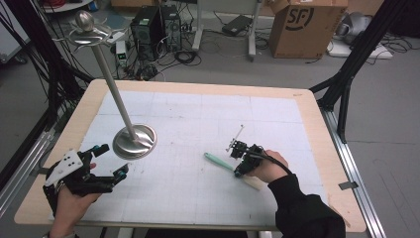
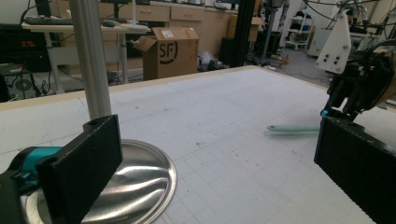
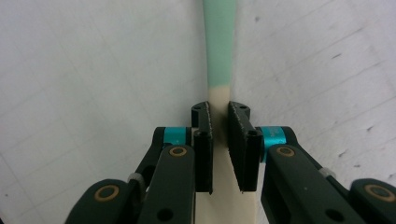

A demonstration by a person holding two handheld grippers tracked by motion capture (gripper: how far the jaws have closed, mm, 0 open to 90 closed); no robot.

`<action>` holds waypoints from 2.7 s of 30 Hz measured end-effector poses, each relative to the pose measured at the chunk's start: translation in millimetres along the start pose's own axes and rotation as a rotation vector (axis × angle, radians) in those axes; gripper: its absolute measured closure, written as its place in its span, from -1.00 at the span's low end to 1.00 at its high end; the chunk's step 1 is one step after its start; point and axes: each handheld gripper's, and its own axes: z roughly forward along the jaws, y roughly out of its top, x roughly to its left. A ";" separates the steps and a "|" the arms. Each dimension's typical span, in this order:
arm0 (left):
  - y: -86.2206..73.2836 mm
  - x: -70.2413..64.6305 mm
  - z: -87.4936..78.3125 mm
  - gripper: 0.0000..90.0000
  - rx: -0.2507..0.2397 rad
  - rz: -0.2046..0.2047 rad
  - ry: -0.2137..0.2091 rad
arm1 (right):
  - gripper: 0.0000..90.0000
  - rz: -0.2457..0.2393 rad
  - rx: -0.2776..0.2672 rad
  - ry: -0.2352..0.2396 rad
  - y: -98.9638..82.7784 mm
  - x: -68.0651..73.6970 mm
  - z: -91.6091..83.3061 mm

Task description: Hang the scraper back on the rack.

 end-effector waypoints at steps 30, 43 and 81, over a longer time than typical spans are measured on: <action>2.1 -0.6 -2.0 -0.96 -0.011 -0.003 -0.002 | 0.79 0.031 -0.751 0.016 -2.2 22.4 -62.3; 1.7 -1.1 -7.0 -0.96 -0.015 0.001 0.009 | 0.79 -0.045 -1.006 0.014 30.7 33.8 -75.1; 6.0 6.4 -33.3 -0.96 -0.052 -0.008 0.061 | 0.79 -0.136 -1.183 -0.022 148.0 80.9 -107.7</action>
